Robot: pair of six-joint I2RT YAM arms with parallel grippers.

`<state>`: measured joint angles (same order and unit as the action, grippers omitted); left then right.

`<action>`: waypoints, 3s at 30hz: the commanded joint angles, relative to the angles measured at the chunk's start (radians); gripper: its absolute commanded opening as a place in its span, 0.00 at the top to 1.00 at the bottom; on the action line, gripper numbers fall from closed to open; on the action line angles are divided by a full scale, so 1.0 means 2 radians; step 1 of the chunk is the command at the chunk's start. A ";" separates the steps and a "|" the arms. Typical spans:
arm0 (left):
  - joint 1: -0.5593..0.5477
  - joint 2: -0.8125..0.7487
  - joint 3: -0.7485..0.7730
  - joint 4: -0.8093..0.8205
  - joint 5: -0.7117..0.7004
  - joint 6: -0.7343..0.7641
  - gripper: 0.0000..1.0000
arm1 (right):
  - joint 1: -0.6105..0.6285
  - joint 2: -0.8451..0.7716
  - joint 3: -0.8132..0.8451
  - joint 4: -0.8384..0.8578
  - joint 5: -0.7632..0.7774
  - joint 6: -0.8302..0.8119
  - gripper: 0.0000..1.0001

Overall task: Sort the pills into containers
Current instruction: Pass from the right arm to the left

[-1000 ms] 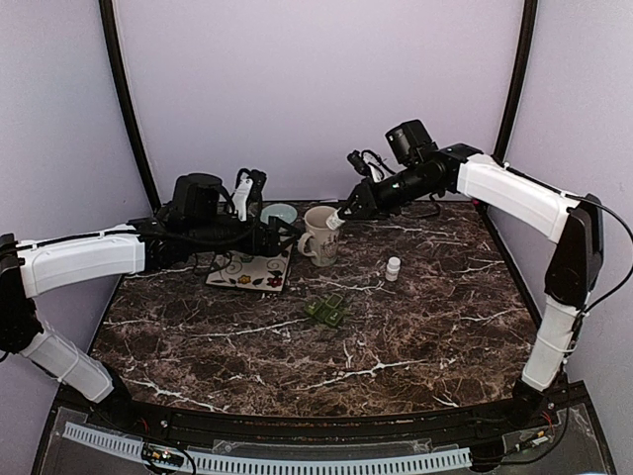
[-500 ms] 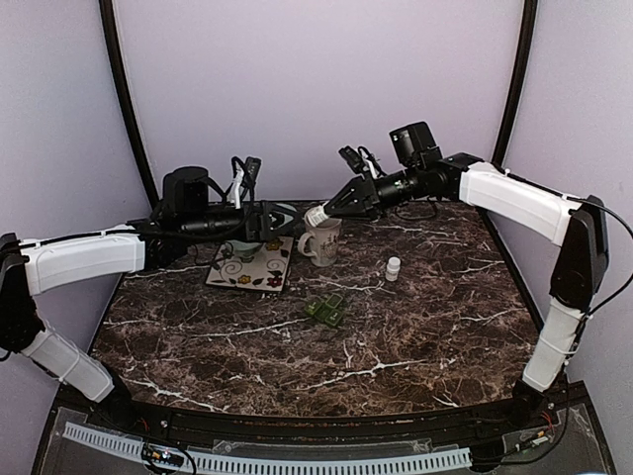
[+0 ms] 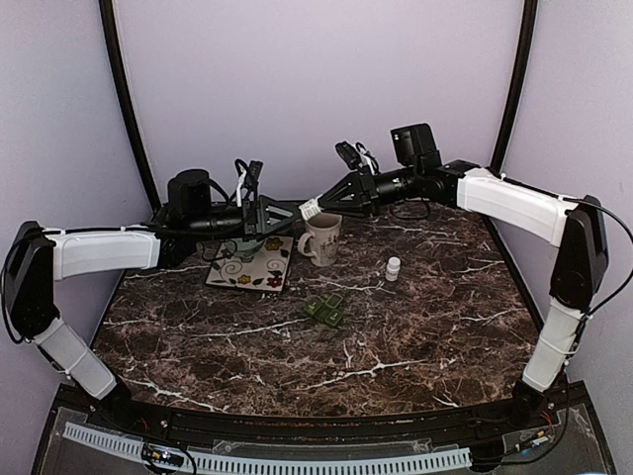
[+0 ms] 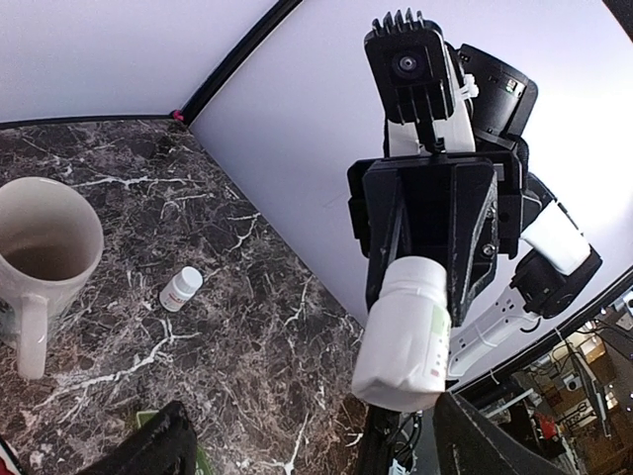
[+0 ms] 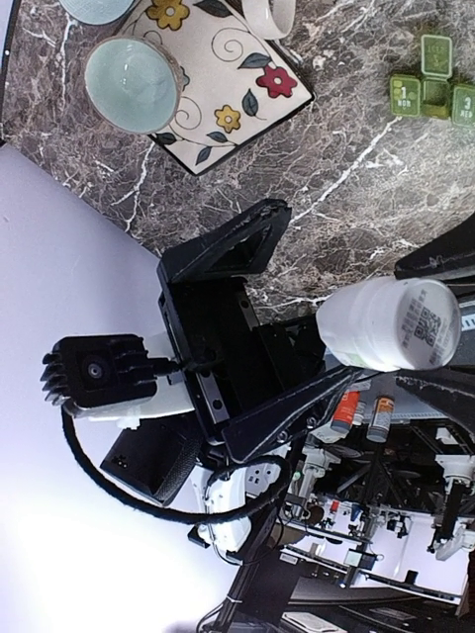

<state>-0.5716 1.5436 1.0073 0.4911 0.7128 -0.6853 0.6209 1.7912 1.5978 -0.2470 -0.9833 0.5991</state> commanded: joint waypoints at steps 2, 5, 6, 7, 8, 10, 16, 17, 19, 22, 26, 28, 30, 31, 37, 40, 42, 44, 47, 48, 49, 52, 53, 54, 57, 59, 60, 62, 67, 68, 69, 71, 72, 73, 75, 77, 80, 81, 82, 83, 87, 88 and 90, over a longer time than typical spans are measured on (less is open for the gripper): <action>0.001 0.009 0.004 0.074 0.038 -0.043 0.16 | 0.013 0.000 -0.003 0.044 -0.010 0.016 1.00; 0.001 0.010 0.003 0.084 0.041 -0.051 0.19 | 0.014 0.004 -0.007 0.061 -0.009 0.027 1.00; 0.001 0.008 0.001 0.088 0.043 -0.053 0.20 | 0.014 0.006 -0.007 0.064 -0.008 0.029 1.00; 0.001 0.007 -0.001 0.093 0.044 -0.056 0.21 | 0.014 0.009 -0.007 0.064 -0.004 0.030 1.00; 0.002 0.006 -0.003 0.098 0.045 -0.060 0.21 | 0.015 0.011 -0.007 0.064 -0.001 0.031 1.00; 0.001 0.002 -0.008 0.105 0.044 -0.066 0.22 | 0.015 0.015 -0.007 0.067 0.003 0.032 1.00; 0.001 -0.006 -0.018 0.118 0.041 -0.073 0.28 | 0.022 0.020 -0.012 0.086 0.008 0.045 1.00; 0.001 -0.006 -0.019 0.123 0.042 -0.077 0.29 | 0.022 0.020 -0.013 0.092 0.008 0.048 1.00; 0.001 -0.006 -0.024 0.133 0.043 -0.083 0.34 | 0.022 0.020 -0.016 0.100 0.009 0.055 1.00; 0.001 -0.008 -0.032 0.147 0.042 -0.092 0.42 | 0.022 0.021 -0.017 0.105 0.010 0.059 1.00; 0.001 -0.008 -0.034 0.157 0.043 -0.100 0.47 | 0.022 0.021 -0.025 0.122 0.012 0.072 1.00; 0.001 -0.008 -0.035 0.161 0.044 -0.103 0.48 | 0.023 0.021 -0.026 0.128 0.012 0.077 1.00; 0.001 -0.009 -0.038 0.164 0.043 -0.105 0.48 | 0.023 0.023 -0.027 0.132 0.013 0.078 1.00; 0.002 -0.010 -0.038 0.167 0.043 -0.106 0.49 | 0.024 0.023 -0.026 0.134 0.013 0.078 1.00; 0.001 -0.007 -0.036 0.175 0.048 -0.111 0.59 | 0.026 0.026 -0.030 0.152 0.013 0.078 1.00; 0.001 -0.005 -0.037 0.181 0.049 -0.116 0.63 | 0.027 0.029 -0.028 0.156 0.013 0.078 1.00; 0.001 -0.005 -0.036 0.182 0.049 -0.116 0.65 | 0.028 0.030 -0.028 0.157 0.013 0.078 1.00; 0.001 -0.004 -0.035 0.186 0.049 -0.117 0.70 | 0.030 0.031 -0.027 0.157 0.013 0.078 1.00; 0.001 -0.003 -0.034 0.189 0.049 -0.119 0.80 | 0.030 0.035 -0.028 0.156 0.013 0.078 1.00; 0.001 -0.003 -0.034 0.190 0.050 -0.119 0.87 | 0.030 0.036 -0.029 0.156 0.013 0.078 1.00; 0.001 -0.003 -0.034 0.190 0.050 -0.118 0.92 | 0.030 0.036 -0.030 0.156 0.013 0.078 1.00; 0.002 -0.004 -0.035 0.187 0.051 -0.115 1.00 | 0.030 0.036 -0.031 0.153 0.013 0.078 1.00; 0.002 -0.005 -0.035 0.184 0.052 -0.112 1.00 | 0.030 0.036 -0.031 0.151 0.013 0.078 1.00; 0.001 -0.006 -0.035 0.181 0.054 -0.109 1.00 | 0.030 0.036 -0.030 0.147 0.013 0.078 1.00; 0.001 -0.007 -0.032 0.169 0.063 -0.097 1.00 | 0.029 0.036 -0.025 0.126 0.002 0.076 1.00; 0.003 -0.007 -0.028 0.160 0.072 -0.093 1.00 | 0.029 0.036 -0.021 0.108 0.000 0.058 1.00; 0.004 -0.007 -0.027 0.158 0.078 -0.094 1.00 | 0.029 0.037 -0.018 0.097 -0.001 0.045 1.00; 0.007 -0.007 -0.023 0.155 0.092 -0.095 1.00 | 0.029 0.036 -0.012 0.072 -0.002 0.013 1.00; 0.014 -0.003 -0.009 0.152 0.134 -0.113 1.00 | 0.029 0.025 -0.004 0.006 0.011 -0.090 1.00; 0.015 0.001 -0.003 0.155 0.150 -0.120 1.00 | 0.029 0.021 -0.005 0.001 0.015 -0.112 1.00; 0.016 0.004 0.003 0.157 0.163 -0.127 1.00 | 0.029 0.016 -0.006 -0.004 0.021 -0.126 1.00; 0.016 0.012 0.014 0.157 0.185 -0.138 1.00 | 0.029 0.008 -0.004 -0.019 0.036 -0.155 1.00; 0.016 0.015 0.019 0.157 0.194 -0.143 1.00 | 0.029 0.005 -0.004 -0.025 0.046 -0.165 1.00; 0.016 0.017 0.024 0.157 0.202 -0.147 1.00 | 0.030 0.001 -0.004 -0.031 0.057 -0.178 1.00; 0.016 0.018 0.031 0.156 0.213 -0.153 1.00 | 0.030 -0.008 -0.004 -0.040 0.073 -0.200 1.00; 0.017 0.019 0.037 0.155 0.223 -0.157 1.00 | 0.035 -0.019 -0.007 -0.048 0.101 -0.222 1.00; 0.017 0.024 0.043 0.162 0.241 -0.175 1.00 | 0.045 -0.039 -0.017 -0.055 0.140 -0.257 1.00; 0.017 0.027 0.045 0.167 0.249 -0.183 1.00 | 0.048 -0.044 -0.020 -0.056 0.152 -0.266 1.00; 0.017 0.031 0.046 0.175 0.256 -0.193 1.00 | 0.051 -0.049 -0.023 -0.058 0.161 -0.274 1.00; 0.017 0.035 0.046 0.187 0.265 -0.203 1.00 | 0.055 -0.051 -0.025 -0.060 0.167 -0.283 1.00; 0.017 0.046 0.046 0.238 0.284 -0.250 1.00 | 0.070 -0.059 -0.034 -0.063 0.192 -0.301 1.00; 0.017 0.050 0.046 0.253 0.288 -0.262 1.00 | 0.074 -0.062 -0.039 -0.058 0.200 -0.304 1.00; 0.017 0.055 0.047 0.280 0.294 -0.285 1.00 | 0.084 -0.068 -0.047 -0.052 0.218 -0.310 1.00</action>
<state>-0.5316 1.6588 1.0657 0.8600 1.2114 -1.1343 0.7609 1.6634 1.5501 -0.3347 -0.7132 0.0460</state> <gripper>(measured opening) 0.301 0.228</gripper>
